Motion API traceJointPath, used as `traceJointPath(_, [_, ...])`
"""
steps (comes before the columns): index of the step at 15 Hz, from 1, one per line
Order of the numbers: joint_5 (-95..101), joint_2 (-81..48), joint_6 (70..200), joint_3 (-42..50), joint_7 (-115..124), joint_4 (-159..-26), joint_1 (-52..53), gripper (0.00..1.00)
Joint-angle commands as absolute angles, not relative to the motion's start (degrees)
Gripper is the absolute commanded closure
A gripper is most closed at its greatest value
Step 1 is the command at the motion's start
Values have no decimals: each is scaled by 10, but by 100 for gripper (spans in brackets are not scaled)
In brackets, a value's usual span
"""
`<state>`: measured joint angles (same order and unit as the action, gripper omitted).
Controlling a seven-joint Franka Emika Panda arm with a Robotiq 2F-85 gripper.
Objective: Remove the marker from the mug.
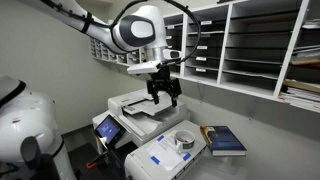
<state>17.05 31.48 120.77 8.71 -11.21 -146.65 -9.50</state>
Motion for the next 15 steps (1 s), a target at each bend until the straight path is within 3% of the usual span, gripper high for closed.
traceJointPath(1, [172,315,1206,89,-111,-1465,-92,0])
traceJointPath(7, [149,236,1276,92,-90,-1442,-81,0])
traceJointPath(11, [113,91,1374,87,-59,-1400,-78,0])
traceJointPath(15, [88,-69,1383,77,-39,-1309,-73,0])
